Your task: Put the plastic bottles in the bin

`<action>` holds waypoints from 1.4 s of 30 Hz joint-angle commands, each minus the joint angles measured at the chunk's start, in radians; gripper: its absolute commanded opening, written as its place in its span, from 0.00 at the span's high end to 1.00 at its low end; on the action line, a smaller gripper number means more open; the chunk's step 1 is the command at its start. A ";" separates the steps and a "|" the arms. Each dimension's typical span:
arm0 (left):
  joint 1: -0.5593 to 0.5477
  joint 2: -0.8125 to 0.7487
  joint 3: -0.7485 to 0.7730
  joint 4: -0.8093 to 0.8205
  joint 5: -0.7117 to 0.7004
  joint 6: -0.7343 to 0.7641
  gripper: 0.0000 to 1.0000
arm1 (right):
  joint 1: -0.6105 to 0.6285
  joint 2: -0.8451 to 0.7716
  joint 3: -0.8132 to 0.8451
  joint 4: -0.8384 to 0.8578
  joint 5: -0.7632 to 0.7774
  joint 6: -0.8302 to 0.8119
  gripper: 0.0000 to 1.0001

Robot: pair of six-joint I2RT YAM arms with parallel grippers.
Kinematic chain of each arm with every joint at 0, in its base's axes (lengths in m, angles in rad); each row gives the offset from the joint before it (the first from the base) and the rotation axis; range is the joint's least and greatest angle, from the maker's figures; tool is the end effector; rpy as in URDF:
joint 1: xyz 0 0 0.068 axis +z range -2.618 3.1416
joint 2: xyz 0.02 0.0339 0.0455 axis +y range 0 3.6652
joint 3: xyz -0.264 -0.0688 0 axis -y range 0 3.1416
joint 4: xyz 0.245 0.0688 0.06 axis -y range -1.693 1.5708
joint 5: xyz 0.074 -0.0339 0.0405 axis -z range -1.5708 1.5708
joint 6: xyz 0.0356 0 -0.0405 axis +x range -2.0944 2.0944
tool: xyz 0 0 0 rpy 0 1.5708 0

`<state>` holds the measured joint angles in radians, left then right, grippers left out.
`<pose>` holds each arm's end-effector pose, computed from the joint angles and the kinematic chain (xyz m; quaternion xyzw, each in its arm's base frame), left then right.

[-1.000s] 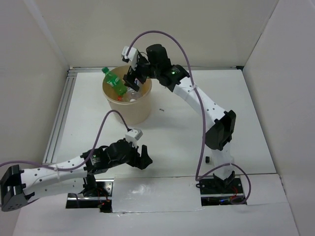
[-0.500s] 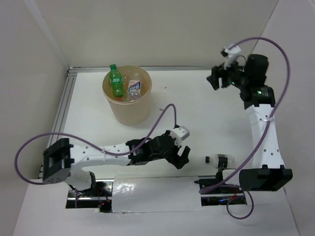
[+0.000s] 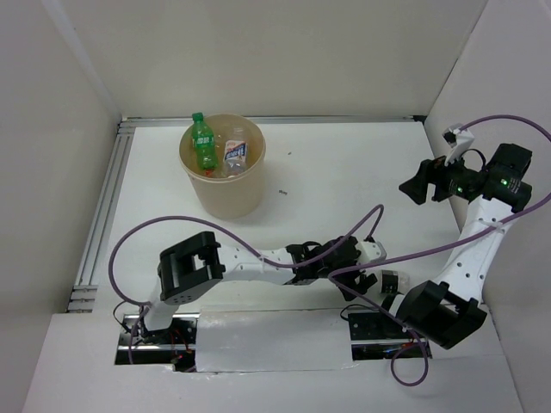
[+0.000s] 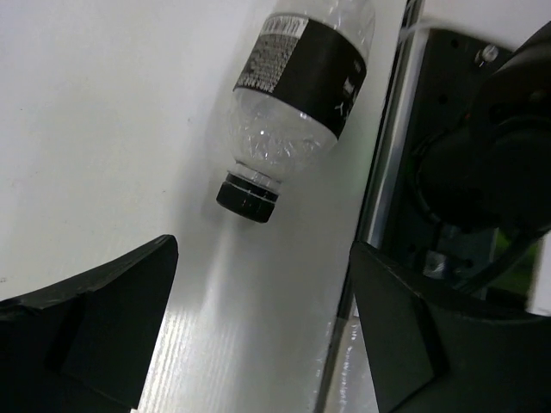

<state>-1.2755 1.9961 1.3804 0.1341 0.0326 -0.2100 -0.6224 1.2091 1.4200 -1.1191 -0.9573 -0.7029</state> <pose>0.1330 -0.4411 0.2107 0.4416 0.7324 -0.3606 0.3721 0.1890 -0.0998 0.3959 -0.1835 0.8326 0.1657 0.4956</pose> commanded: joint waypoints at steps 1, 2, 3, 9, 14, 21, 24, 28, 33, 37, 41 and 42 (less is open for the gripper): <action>-0.005 0.035 0.020 0.100 0.036 0.090 0.07 | 0.001 -0.026 0.039 -0.087 -0.090 -0.055 0.14; -0.005 0.046 0.020 0.101 0.036 0.099 0.07 | 0.001 -0.026 0.025 -0.087 -0.090 -0.055 0.14; -0.005 0.068 0.029 0.120 0.053 0.100 0.07 | 0.001 -0.026 0.025 -0.087 -0.101 -0.055 0.14; -0.027 0.139 0.074 0.154 0.027 0.153 0.10 | 0.001 -0.006 0.014 -0.087 -0.110 -0.055 0.14; -0.036 0.197 0.112 0.156 -0.040 0.185 0.10 | 0.001 -0.006 0.005 -0.076 -0.121 -0.055 0.13; -0.036 0.254 0.190 0.148 -0.063 0.207 0.16 | 0.001 -0.006 -0.013 -0.065 -0.121 -0.055 0.13; -0.036 0.288 0.210 0.130 -0.072 0.207 0.27 | 0.001 -0.006 -0.026 -0.065 -0.132 -0.055 0.13; -0.036 0.299 0.236 0.111 -0.072 0.198 0.57 | 0.001 -0.016 -0.035 -0.065 -0.132 -0.064 0.13; -0.036 0.273 0.197 0.091 -0.135 0.172 1.00 | 0.001 -0.035 -0.045 -0.084 -0.159 -0.093 0.15; -0.036 0.179 0.099 0.091 -0.243 0.153 1.00 | 0.001 -0.081 -0.055 -0.044 -0.195 -0.060 0.18; 0.004 0.034 -0.013 0.045 -0.342 0.074 1.00 | 0.001 -0.135 -0.076 0.048 -0.221 0.019 0.27; 0.013 -0.036 -0.059 0.032 -0.373 0.058 1.00 | 0.001 -0.144 -0.076 0.073 -0.233 0.038 0.35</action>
<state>-1.2976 2.1128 1.3750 0.1761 -0.2169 -0.0845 -0.6224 1.1198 1.3487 -1.1378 -1.1252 -0.7326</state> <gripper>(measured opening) 0.476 0.689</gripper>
